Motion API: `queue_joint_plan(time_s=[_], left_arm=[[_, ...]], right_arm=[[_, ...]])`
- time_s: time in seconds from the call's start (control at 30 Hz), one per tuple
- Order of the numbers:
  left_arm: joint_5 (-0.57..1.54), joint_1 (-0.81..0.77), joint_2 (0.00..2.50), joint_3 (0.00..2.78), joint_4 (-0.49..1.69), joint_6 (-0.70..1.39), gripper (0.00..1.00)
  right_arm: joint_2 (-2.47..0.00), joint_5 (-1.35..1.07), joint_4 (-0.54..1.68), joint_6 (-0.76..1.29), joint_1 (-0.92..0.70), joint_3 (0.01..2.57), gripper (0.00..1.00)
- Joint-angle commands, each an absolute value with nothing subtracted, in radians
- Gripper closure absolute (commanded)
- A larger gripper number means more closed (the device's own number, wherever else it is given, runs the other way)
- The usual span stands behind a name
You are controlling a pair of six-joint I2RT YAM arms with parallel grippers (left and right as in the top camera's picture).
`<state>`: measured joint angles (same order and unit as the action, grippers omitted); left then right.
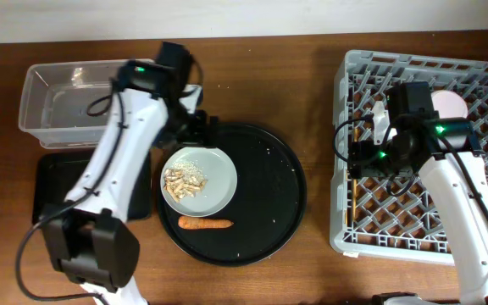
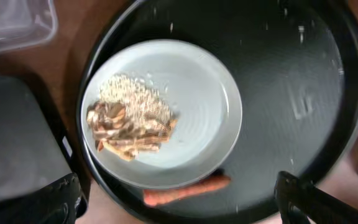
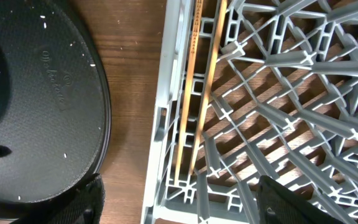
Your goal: Sort waste into correct bins and load items into the dishwasher rack
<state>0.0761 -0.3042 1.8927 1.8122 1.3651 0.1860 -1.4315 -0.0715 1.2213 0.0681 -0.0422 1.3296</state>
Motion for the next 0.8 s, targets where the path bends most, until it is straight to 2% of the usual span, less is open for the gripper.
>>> queue_joint_plan(time_s=[0.0, 0.17, 0.33, 0.4, 0.47, 0.6, 0.7, 0.73, 0.77], left_arm=[[-0.023, -0.424, 1.884, 1.81, 1.316, 0.313, 0.01], [-0.115, -0.57, 1.996, 1.714, 1.226, 0.387, 0.01], [-0.12, -0.63, 2.153, 1.702, 1.238, 0.435, 0.02], [-0.12, -0.651, 2.207, 1.702, 1.246, 0.46, 0.11], [-0.122, -0.658, 2.226, 1.701, 1.245, 0.461, 0.25], [-0.185, -0.66, 2.23, 1.672, 1.237, 0.535, 0.3], [-0.192, -0.66, 2.231, 1.635, 1.206, 0.535, 0.47], [-0.192, -0.66, 2.231, 1.613, 1.193, 0.535, 0.59], [-0.194, -0.66, 2.231, 1.604, 1.192, 0.535, 0.65]], right_arm=[[-1.426, -0.069, 1.219, 0.059, -0.038, 1.341, 0.22], [-1.426, -0.07, 1.218, 0.059, -0.038, 1.341, 0.22], [-1.426, -0.07, 1.218, 0.059, -0.038, 1.341, 0.22], [-1.426, -0.07, 1.218, 0.059, -0.038, 1.341, 0.22], [-1.426, -0.07, 1.219, 0.059, -0.038, 1.341, 0.22], [-1.426, -0.066, 1.24, 0.06, -0.038, 1.341, 0.24], [-1.426, -0.066, 1.243, 0.06, -0.038, 1.341, 0.25], [-1.426, -0.066, 1.242, 0.06, -0.038, 1.341, 0.25], [-1.426, -0.066, 1.242, 0.06, -0.038, 1.341, 0.25]])
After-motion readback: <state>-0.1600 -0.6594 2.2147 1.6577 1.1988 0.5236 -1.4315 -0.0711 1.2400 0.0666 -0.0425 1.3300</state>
